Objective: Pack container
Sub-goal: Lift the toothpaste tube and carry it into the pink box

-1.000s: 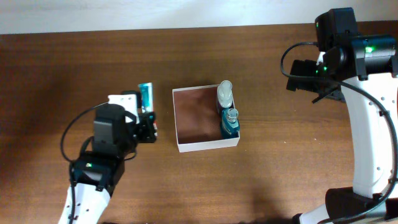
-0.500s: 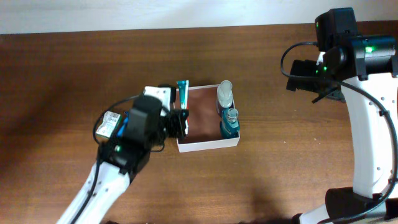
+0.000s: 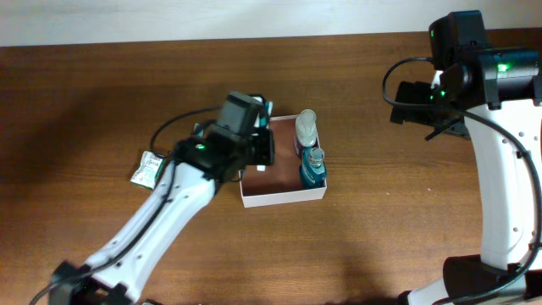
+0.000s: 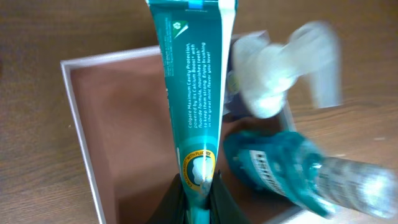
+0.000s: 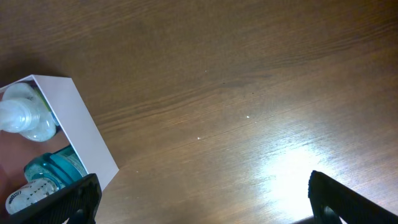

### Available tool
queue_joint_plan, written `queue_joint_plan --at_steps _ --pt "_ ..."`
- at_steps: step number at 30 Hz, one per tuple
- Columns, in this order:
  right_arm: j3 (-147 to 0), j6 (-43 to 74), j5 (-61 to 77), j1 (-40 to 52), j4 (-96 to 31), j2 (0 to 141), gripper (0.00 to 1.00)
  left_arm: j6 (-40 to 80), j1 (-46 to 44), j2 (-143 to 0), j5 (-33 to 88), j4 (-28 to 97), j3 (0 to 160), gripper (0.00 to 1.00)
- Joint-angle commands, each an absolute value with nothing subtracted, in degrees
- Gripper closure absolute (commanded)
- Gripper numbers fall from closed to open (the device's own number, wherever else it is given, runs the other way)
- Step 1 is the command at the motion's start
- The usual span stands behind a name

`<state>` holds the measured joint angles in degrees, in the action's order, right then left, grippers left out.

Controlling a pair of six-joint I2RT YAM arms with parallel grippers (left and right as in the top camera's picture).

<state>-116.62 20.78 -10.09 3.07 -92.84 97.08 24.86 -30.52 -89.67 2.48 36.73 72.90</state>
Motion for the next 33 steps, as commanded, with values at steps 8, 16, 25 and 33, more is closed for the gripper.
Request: queue_joint_plan --at_steps 8,16,25,33 --pt "-117.01 20.8 -11.03 2.87 -92.79 97.01 0.02 31.7 -35.97 -93.97 -12.14 36.69 73.78 0.92" --pt "-117.01 20.8 -11.03 2.87 -92.79 97.01 0.02 35.42 -35.97 -98.87 -11.84 35.42 73.78 0.92" --pt "-117.01 20.8 -11.03 2.87 -92.79 97.01 0.02 35.4 -35.97 -101.19 -11.84 33.1 73.78 0.91" --pt "-117.01 20.8 -11.0 2.87 -92.79 97.01 0.02 35.4 -36.01 -104.14 -11.79 32.99 73.78 0.91"
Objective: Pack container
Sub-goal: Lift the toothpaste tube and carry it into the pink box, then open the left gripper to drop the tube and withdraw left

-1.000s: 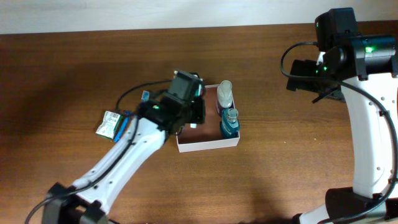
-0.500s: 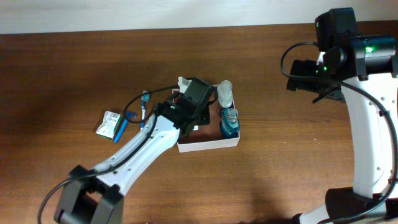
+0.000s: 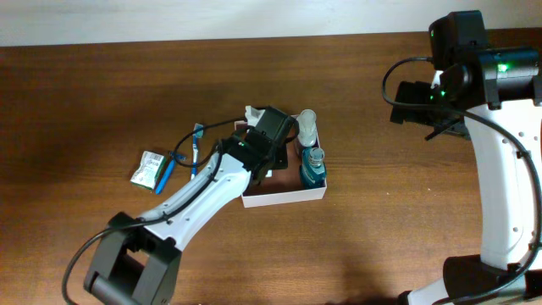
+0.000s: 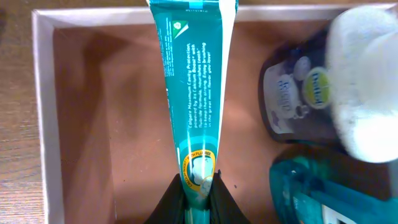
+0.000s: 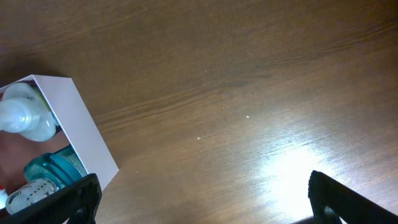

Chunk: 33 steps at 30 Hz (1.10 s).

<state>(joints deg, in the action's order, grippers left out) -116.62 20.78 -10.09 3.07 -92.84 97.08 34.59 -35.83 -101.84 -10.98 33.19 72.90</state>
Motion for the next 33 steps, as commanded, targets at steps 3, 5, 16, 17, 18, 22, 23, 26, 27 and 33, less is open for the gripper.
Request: queue_joint_plan --at_steps 3,5,16,17,18,22,23,26,27,33 --pt "-117.01 20.8 -11.0 2.87 -92.79 97.01 0.02 35.4 -36.01 -105.32 -11.64 32.93 73.78 0.91" --pt "-117.01 20.8 -11.03 2.87 -92.79 97.01 0.02 35.4 -36.01 -106.08 -11.38 32.62 73.78 0.91" --pt "-117.01 20.8 -11.03 2.87 -92.79 97.01 0.02 35.4 -36.01 -108.81 -11.4 31.22 73.78 0.91" --pt "-117.01 20.8 -11.0 2.87 -92.79 97.01 0.02 35.4 -36.01 -108.92 -11.4 31.2 73.78 0.91" --pt "-117.01 20.8 -11.0 2.87 -92.79 97.01 0.02 35.4 -36.01 -108.99 -11.4 31.07 73.78 0.91" --pt "-117.01 20.8 -11.03 2.87 -92.79 97.01 0.02 35.4 -36.01 -109.01 -11.4 30.81 73.78 0.91" --pt "-117.01 20.8 -11.0 2.87 -92.79 97.01 0.02 35.38 -36.01 -109.01 -11.4 30.81 73.78 0.91" --pt "-117.01 20.8 -11.0 2.87 -92.79 97.01 0.02 35.38 -36.01 -109.01 -11.38 30.83 73.78 0.77" --pt "-117.01 20.8 -11.0 2.87 -92.79 97.01 0.02 35.38 -36.01 -109.01 -11.38 30.85 73.78 0.77" --pt "-117.01 20.8 -11.0 2.87 -92.79 97.01 0.02 35.29 -36.01 -108.95 -10.22 30.92 73.82 0.75"
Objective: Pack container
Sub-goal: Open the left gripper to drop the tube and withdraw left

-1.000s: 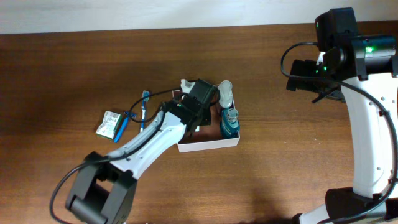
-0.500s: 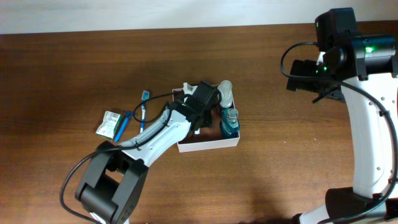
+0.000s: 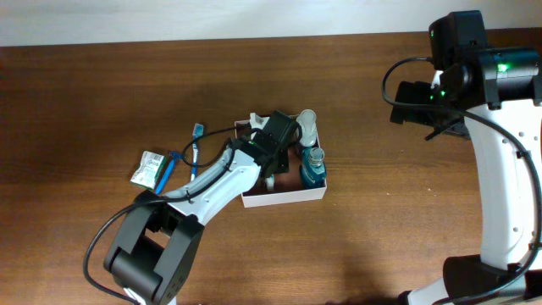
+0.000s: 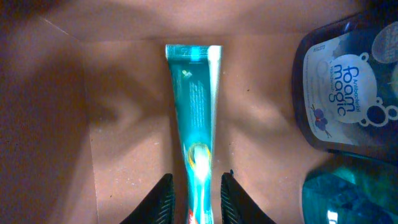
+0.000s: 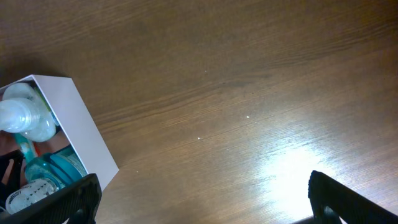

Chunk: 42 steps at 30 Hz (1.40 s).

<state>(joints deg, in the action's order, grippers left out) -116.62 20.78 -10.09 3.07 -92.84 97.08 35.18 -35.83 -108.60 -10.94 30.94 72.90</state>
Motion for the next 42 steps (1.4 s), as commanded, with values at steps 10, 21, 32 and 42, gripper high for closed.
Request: queue_joint_plan --at_steps 10,21,32,42 --pt "-117.01 20.8 -11.0 2.87 -92.79 97.01 0.02 26.83 -35.73 -103.79 -11.31 39.81 80.79 0.74" --pt "-117.01 20.8 -11.0 2.87 -92.79 97.01 0.02 26.85 -33.63 -91.61 -27.99 54.59 83.79 0.63" --pt "-117.01 20.8 -11.03 2.87 -92.79 97.01 0.02 26.81 -24.73 -91.81 -32.53 62.59 81.6 0.51" --pt "-117.01 20.8 -11.0 2.87 -92.79 97.01 0.02 11.31 -15.99 -91.9 -13.56 55.83 78.94 0.51"
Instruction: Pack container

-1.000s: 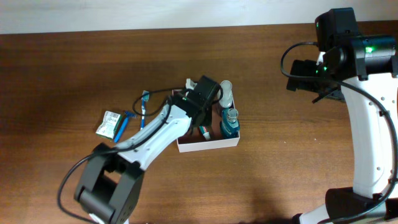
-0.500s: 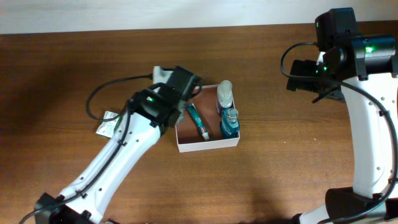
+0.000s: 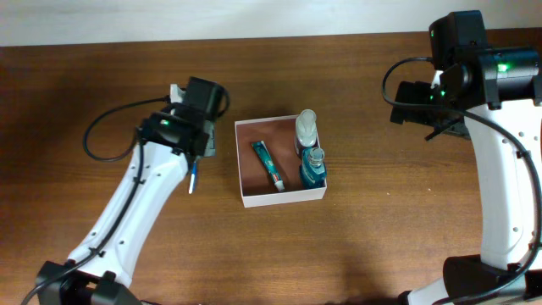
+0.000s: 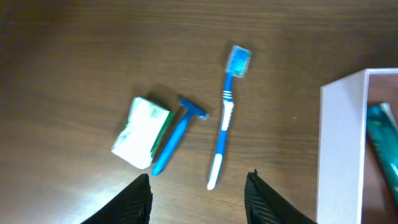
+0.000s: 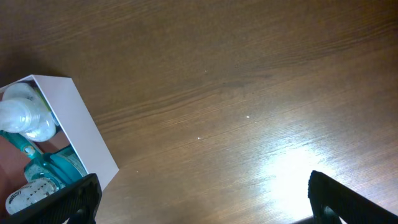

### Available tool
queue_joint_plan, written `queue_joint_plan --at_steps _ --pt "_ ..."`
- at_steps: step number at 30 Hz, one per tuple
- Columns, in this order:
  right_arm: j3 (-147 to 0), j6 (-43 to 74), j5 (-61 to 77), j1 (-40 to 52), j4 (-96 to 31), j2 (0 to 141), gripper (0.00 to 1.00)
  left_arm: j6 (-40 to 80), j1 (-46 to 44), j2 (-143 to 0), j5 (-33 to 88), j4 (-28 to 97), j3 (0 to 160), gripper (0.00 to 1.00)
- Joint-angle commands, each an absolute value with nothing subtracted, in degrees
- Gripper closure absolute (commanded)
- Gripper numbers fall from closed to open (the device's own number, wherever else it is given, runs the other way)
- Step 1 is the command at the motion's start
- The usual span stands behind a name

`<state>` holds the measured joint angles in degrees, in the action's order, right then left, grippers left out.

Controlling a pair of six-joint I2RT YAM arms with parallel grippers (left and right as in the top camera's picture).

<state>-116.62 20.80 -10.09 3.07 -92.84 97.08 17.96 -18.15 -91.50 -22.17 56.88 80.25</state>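
Note:
The white box point(image 3: 280, 200) holds a teal toothpaste tube point(image 3: 268, 164) lying flat, a foam pump bottle point(image 3: 306, 129) and a teal bottle point(image 3: 312, 168). My left gripper point(image 4: 198, 200) is open and empty, above the table left of the box. Below it lie a blue toothbrush point(image 4: 224, 118), a blue razor point(image 4: 176, 135) and a green-and-white packet point(image 4: 142, 132). The box wall point(image 4: 341, 143) shows at that view's right edge. My right gripper point(image 5: 199, 199) hangs open and empty, high over bare wood right of the box point(image 5: 74, 124).
The wooden table point(image 3: 389, 229) stretches around the box. In the overhead view my left arm point(image 3: 144, 203) covers most of the loose items; only the toothbrush end point(image 3: 192, 181) shows.
My left gripper has left the box and now hangs open over the toothbrush, razor and packet to its left. The toothpaste tube stays flat in the box. The right arm has not moved.
My left gripper first held the toothpaste tube over the box, then lower inside it. Then it stood open with the tube lying on the box floor. Now it is outside the box, above the loose items at the left.

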Motion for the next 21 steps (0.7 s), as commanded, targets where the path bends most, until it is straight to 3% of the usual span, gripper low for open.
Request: queue_joint_plan --at_steps 1,10,21 --pt "-117.01 20.8 -11.03 2.87 -92.79 97.01 0.02 10.35 -15.11 -91.9 -11.64 55.16 78.59 0.5" --pt "-117.01 20.8 -11.03 2.87 -92.79 97.01 0.02 10.09 -10.61 -91.92 -6.17 48.9 72.07 0.45" --pt "-117.01 20.8 -11.0 2.87 -92.79 97.01 0.02 10.15 -10.7 -91.92 -5.13 38.46 64.27 0.28"
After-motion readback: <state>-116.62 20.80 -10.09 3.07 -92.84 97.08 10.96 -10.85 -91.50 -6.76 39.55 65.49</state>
